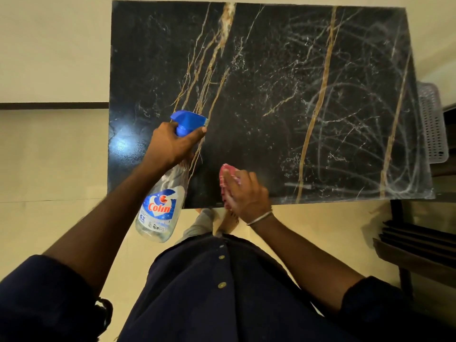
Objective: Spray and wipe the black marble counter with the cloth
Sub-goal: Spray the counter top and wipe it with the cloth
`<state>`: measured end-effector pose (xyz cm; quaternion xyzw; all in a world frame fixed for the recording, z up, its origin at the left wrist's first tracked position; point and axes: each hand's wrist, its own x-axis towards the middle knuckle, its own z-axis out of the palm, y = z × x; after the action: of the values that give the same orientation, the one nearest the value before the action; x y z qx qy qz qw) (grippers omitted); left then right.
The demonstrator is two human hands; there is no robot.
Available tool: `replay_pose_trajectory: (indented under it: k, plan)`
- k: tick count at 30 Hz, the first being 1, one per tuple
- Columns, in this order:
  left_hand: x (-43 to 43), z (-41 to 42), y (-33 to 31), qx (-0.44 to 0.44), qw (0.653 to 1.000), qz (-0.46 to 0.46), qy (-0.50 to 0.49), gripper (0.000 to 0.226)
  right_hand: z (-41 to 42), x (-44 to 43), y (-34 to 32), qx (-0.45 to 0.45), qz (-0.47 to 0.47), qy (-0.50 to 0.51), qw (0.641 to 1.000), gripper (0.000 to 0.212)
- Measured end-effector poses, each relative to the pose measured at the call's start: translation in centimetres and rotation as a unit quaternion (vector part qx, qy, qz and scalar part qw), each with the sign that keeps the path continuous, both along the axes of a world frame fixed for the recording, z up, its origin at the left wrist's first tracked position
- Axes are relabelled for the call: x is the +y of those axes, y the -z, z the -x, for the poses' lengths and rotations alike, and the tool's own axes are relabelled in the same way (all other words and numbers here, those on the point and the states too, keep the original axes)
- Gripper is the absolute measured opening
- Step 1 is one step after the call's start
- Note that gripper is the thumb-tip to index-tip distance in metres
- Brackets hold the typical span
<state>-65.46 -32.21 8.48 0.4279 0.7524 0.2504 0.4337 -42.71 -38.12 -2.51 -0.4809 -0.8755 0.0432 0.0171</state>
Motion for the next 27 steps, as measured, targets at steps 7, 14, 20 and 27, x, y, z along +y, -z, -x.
replay_pose_trajectory:
  k: [7, 14, 20, 27]
  plan:
    - [0.4, 0.0, 0.1, -0.009, 1.0, -0.003, -0.01, 0.05, -5.5, 1.1, -0.1, -0.038, -0.034, 0.113, 0.992, 0.047]
    - [0.8, -0.1, -0.4, 0.003, 1.0, -0.01, -0.014, 0.039, 3.4, 1.3, 0.2, 0.03, -0.003, -0.019, 0.999, 0.05]
    - [1.7, 0.1, -0.4, -0.005, 1.0, 0.009, -0.012, 0.043, -0.6, 2.5, 0.7, 0.042, -0.003, -0.09, 0.995, 0.054]
    - [3.8, -0.3, -0.7, -0.011, 1.0, 0.006, 0.015, 0.047, -8.9, 3.4, 0.8, -0.021, -0.004, 0.029, 0.999, 0.049]
